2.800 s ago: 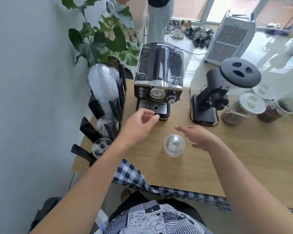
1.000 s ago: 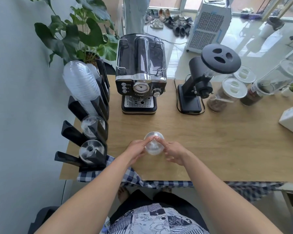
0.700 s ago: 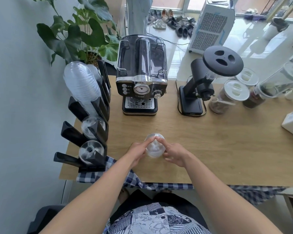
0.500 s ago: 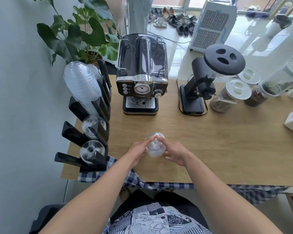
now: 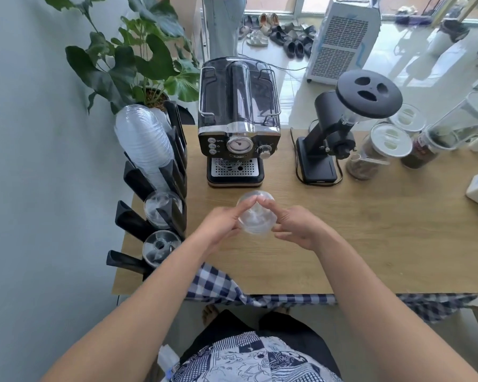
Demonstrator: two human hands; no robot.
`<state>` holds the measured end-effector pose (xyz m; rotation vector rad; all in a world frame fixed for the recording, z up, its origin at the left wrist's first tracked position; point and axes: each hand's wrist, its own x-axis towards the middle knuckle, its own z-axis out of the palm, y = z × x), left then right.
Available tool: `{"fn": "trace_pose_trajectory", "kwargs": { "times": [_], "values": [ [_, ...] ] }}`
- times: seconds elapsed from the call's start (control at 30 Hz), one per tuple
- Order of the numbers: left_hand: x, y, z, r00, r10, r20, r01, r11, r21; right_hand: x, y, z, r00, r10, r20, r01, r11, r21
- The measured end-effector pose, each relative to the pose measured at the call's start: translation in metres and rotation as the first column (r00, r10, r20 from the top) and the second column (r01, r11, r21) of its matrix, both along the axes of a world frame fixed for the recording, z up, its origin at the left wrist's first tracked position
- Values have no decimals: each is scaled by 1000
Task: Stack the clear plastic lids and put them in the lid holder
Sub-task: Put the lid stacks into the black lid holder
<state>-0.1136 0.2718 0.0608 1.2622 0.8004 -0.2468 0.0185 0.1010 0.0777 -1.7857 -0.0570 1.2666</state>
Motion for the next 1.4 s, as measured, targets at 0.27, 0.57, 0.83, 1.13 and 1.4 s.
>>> {"fn": "trace_pose_trajectory", "kwargs": {
  "times": [0.27,0.57,0.83,1.13,1.4],
  "values": [
    [-41,49,94,994,-47,101,26,980,199,-31,40,84,985,110,133,-124,987,103],
    [-131,106,152,998,-41,45,24,943,331,-98,106,112,907,329,261,-356,933,59],
    [-192,134,125,994,68,-86,-34,937,349,-135,144,78,835,503,223,-505,862,-55],
    [-203,147,76,978,91,-188,-34,957,288,-144,147,39,869,483,107,-467,872,-147],
    [-194,159,30,960,100,-262,-79,993,91,-143,159,-5,931,353,-91,-362,924,-122]
  ]
}}
